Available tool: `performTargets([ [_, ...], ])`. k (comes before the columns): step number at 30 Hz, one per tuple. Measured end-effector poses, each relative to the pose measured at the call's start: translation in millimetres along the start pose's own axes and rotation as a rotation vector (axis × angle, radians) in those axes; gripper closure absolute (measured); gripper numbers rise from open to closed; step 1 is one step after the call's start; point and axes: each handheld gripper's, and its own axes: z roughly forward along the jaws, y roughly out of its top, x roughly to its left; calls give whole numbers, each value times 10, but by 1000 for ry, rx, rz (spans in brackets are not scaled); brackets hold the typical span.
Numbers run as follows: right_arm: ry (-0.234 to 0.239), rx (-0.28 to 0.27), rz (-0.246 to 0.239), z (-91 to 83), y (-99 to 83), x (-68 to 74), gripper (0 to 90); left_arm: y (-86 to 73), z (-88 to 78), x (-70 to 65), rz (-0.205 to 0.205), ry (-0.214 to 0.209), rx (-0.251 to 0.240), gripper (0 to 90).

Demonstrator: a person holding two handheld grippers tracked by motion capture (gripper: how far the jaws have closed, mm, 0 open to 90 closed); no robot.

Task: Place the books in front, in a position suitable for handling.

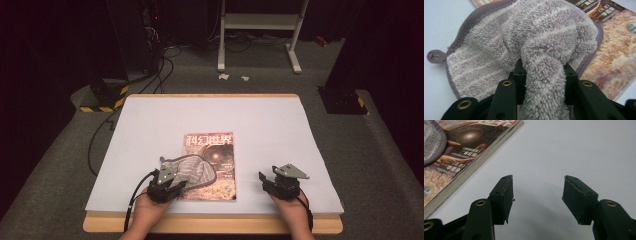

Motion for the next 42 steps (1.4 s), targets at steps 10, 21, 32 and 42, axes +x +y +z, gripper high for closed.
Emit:
performTargets([
  [10, -6, -4, -2, -16, 11, -2, 416, 122, 123, -279, 61, -53, 16, 655],
  [21, -6, -14, 3, -43, 5, -50, 416, 486, 531, -906, 148, -181, 20, 654],
  [32, -1, -10, 1, -34, 2, -21, 416, 435, 501, -861, 161, -161, 7, 653],
  [42, -4, -7, -4, -25, 4, 1, 417, 71, 115, -228, 47, -60, -13, 654],
])
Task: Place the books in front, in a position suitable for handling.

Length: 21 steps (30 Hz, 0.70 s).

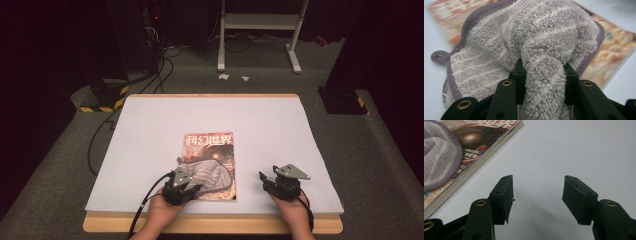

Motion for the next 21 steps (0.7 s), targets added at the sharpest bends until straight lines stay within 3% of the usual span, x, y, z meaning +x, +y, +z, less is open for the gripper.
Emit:
performTargets([
  [1, 0, 2, -1, 6, -3, 2, 417, -53, -67, 84, -9, 26, -2, 653],
  [5, -1, 3, -4, 5, -6, 3, 417, -129, -133, 205, -48, 38, -14, 654],
  [9, -4, 4, 2, -3, -10, -7, 418, -147, -151, 229, -46, 57, -16, 653],
  [21, 0, 4, -2, 5, -9, -4, 420, -138, -240, 250, -71, 49, -54, 652],
])
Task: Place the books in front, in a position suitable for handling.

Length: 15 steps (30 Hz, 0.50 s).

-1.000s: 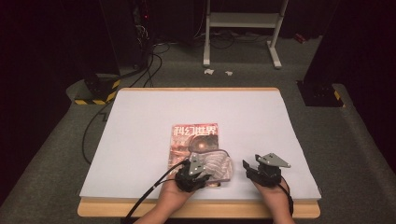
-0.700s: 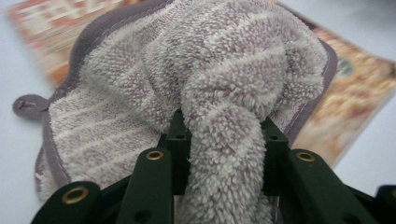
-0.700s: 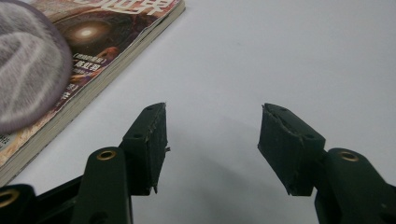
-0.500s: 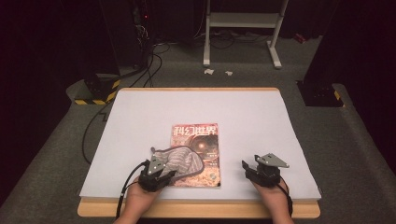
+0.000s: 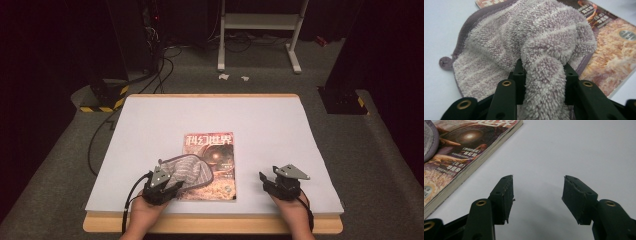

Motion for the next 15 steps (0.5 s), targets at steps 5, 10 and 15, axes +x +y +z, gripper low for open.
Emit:
performTargets([
  [5, -1, 2, 1, 5, -2, 3, 419, 43, -43, 34, -6, 8, -25, 652],
  [10, 0, 3, -3, 8, 1, 10, 420, 164, -39, 83, -3, 30, -39, 652],
  [15, 1, -6, -4, -2, 11, 3, 420, 312, 108, 100, 16, 50, -10, 650],
])
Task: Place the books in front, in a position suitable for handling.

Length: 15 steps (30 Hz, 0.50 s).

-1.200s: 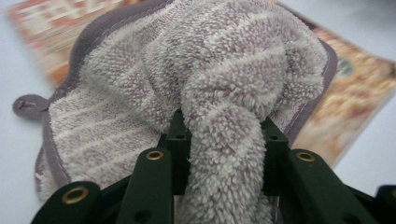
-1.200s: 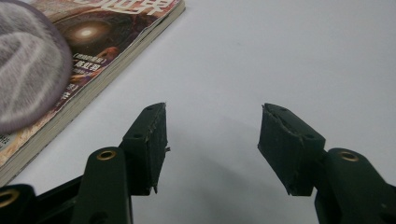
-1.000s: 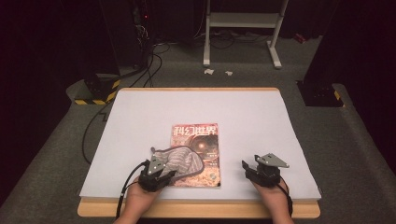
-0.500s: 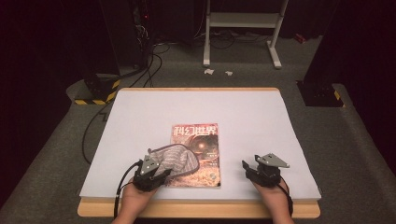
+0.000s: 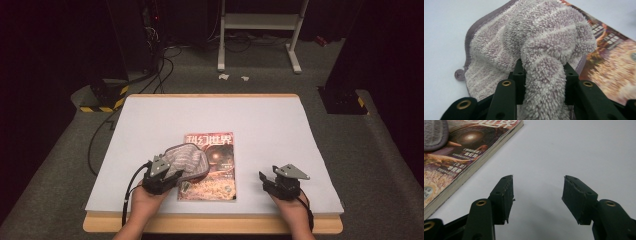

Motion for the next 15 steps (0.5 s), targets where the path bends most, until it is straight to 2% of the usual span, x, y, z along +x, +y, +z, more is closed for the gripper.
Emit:
performTargets([
  [2, 0, 1, 4, -3, -1, -4, 420, 38, 91, 0, 4, -3, 16, 650],
  [5, -1, -1, 3, -12, 0, -7, 420, 87, 267, -47, 33, -2, 62, 648],
  [8, -1, -5, 2, -18, 4, -13, 420, 102, 438, -112, 42, -27, 106, 645],
  [10, 0, -4, 3, -15, 3, -13, 419, 129, 500, -167, 26, -63, 97, 643],
  [15, 4, 1, 4, 0, -1, -7, 419, 225, 630, -344, 39, -106, 95, 641],
])
